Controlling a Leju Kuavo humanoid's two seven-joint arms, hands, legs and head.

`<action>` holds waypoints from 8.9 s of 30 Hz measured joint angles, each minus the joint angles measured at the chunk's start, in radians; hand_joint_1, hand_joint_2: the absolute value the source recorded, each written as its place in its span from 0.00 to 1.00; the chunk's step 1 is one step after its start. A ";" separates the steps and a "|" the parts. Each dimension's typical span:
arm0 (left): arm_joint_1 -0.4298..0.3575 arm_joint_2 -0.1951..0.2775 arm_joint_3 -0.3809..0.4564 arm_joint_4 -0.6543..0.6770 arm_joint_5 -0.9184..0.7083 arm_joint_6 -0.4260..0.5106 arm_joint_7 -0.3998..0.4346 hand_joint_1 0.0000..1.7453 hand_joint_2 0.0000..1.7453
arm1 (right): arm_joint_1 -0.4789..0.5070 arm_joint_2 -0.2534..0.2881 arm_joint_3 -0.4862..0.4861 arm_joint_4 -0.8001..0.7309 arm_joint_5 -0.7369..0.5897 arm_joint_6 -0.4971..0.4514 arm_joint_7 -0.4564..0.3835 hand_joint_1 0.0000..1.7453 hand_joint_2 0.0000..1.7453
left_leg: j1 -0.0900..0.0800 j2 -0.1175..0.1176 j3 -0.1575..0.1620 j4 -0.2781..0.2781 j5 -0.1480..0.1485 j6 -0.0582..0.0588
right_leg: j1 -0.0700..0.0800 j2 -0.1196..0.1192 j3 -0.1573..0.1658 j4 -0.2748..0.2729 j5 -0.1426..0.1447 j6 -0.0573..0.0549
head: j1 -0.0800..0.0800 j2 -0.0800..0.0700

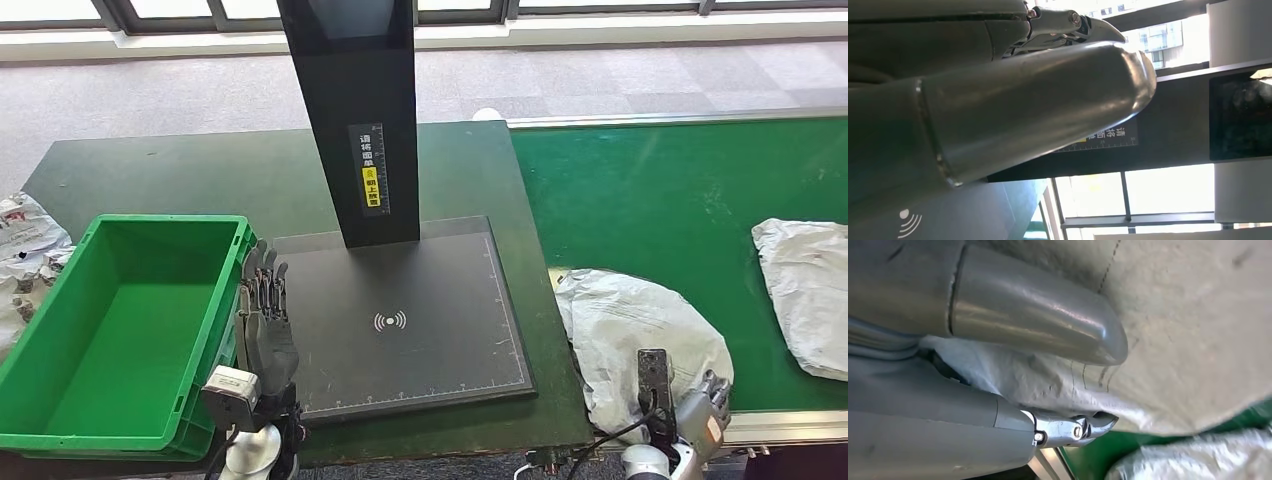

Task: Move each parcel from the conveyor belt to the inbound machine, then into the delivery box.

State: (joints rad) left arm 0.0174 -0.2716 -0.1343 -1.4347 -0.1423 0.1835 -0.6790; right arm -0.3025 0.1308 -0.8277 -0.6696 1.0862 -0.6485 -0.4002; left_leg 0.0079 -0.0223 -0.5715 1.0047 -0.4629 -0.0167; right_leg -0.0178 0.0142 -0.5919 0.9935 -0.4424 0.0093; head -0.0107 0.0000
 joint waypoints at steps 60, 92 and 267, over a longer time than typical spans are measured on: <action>-0.001 -0.005 0.013 0.023 -0.048 -0.051 0.000 0.00 0.00 | -0.111 -0.025 0.179 0.151 0.441 0.218 0.458 1.00 0.00 | 0.000 0.001 0.004 0.000 0.000 0.000 | 0.000 0.001 0.003 0.000 0.000 0.000 | 0.000 0.000; -0.004 -0.005 0.014 0.044 -0.013 0.002 0.000 0.00 0.00 | -0.050 0.078 0.188 -0.173 -0.954 0.656 -0.301 1.00 0.00 | 0.000 0.002 0.005 0.000 0.000 0.000 | 0.000 0.002 0.004 0.000 0.001 0.001 | 0.000 0.000; -0.087 -0.005 -0.038 0.167 0.021 0.048 0.000 0.00 0.00 | -0.271 0.212 1.001 -0.013 -0.988 0.446 -0.299 0.00 0.00 | 0.000 0.005 0.001 0.000 0.002 0.000 | 0.001 0.006 -0.002 0.000 0.004 0.000 | 0.000 0.000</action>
State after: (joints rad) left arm -0.0693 -0.2762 -0.1724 -1.2681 -0.1217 0.2315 -0.6790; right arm -0.5739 0.3433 0.1738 -0.6828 0.0981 -0.2028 -0.6995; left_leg 0.0083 -0.0171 -0.5705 1.0049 -0.4612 -0.0166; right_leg -0.0172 0.0199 -0.5942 0.9937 -0.4387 0.0092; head -0.0107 0.0000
